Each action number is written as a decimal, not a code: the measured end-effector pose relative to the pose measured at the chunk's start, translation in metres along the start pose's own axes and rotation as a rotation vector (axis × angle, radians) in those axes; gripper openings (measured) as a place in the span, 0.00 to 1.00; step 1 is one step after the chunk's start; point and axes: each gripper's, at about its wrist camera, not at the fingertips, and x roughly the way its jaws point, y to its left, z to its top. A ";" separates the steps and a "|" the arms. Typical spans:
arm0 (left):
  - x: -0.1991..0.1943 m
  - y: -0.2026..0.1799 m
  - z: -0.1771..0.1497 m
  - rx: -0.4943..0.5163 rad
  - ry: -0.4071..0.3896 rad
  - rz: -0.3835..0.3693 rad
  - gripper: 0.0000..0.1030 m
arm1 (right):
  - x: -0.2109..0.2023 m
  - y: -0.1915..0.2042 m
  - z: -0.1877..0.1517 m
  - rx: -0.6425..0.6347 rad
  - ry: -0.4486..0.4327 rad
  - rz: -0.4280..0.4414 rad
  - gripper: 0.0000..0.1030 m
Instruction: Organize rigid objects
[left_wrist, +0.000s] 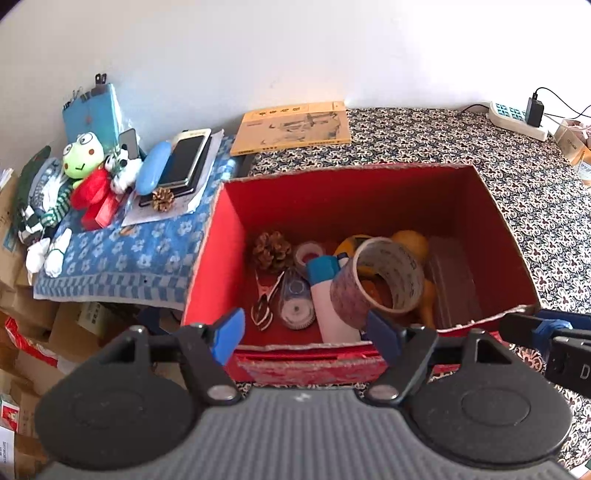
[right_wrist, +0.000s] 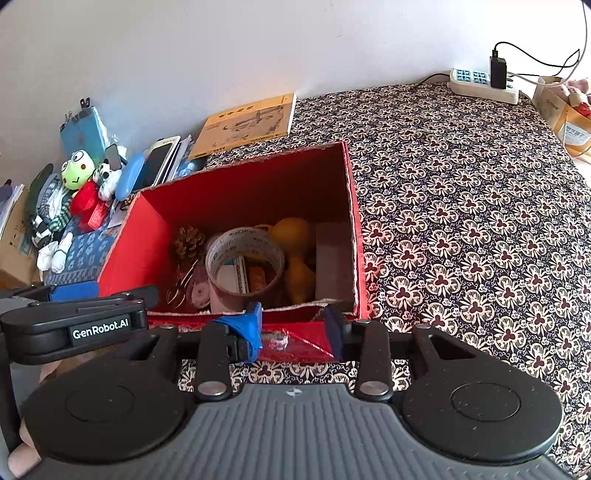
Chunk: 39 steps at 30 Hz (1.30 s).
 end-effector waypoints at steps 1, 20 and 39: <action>0.001 0.001 0.001 0.001 -0.002 0.000 0.76 | 0.001 0.000 0.001 0.000 -0.003 -0.001 0.20; 0.031 -0.010 0.021 0.070 -0.012 -0.028 0.76 | 0.009 -0.010 0.010 0.077 -0.044 -0.043 0.20; 0.044 0.016 0.019 0.014 -0.013 -0.014 0.76 | 0.029 0.008 0.016 0.019 -0.030 -0.048 0.21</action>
